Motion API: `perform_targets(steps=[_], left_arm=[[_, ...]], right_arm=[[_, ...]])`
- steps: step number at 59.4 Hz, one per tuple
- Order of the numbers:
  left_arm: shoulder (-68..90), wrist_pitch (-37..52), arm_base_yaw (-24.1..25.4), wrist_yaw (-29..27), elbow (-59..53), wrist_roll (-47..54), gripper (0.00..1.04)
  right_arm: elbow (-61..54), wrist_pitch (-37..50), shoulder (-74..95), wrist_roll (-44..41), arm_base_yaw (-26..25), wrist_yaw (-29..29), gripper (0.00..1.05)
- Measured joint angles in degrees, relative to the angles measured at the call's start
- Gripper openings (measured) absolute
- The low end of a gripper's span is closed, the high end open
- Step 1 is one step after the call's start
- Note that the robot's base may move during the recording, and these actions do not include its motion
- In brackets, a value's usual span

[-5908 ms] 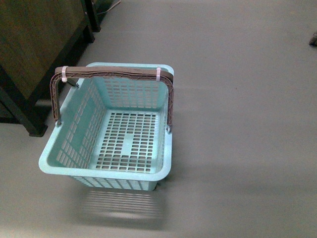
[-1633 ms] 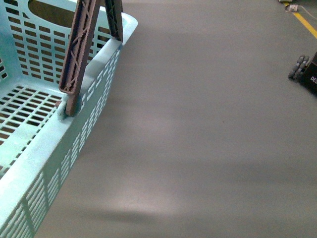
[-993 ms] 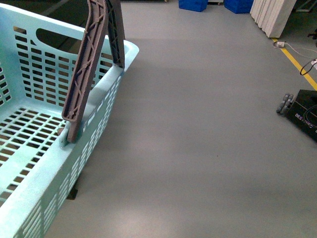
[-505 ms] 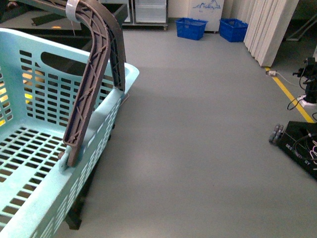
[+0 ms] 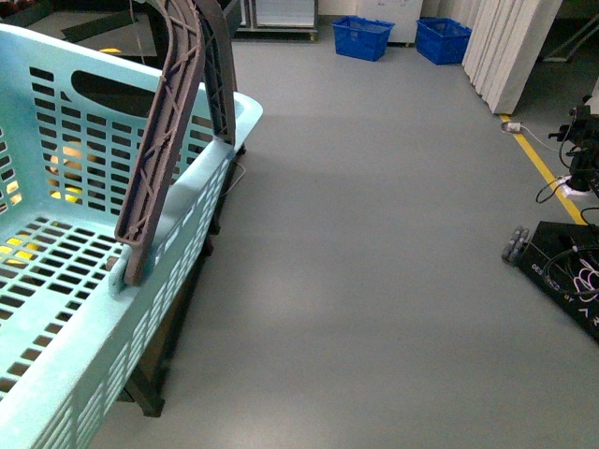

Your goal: Pick mango and avocado into basket

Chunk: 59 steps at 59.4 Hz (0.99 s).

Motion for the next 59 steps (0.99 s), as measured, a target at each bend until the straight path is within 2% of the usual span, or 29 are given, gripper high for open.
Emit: perform_targets(steps=[28,59], left_arm=[[0.09,0.00,-0.66,1.16,0.00,-0.94,0.10],[0.02,0.00,-0.22,-0.04,0.00,-0.24,0.09]], right_arm=[[0.00,0.00,0.00,0.00,0.00,0.20,0.96],[0.00,-0.04,-0.11,0.02,0.07,0.13,0.96]])
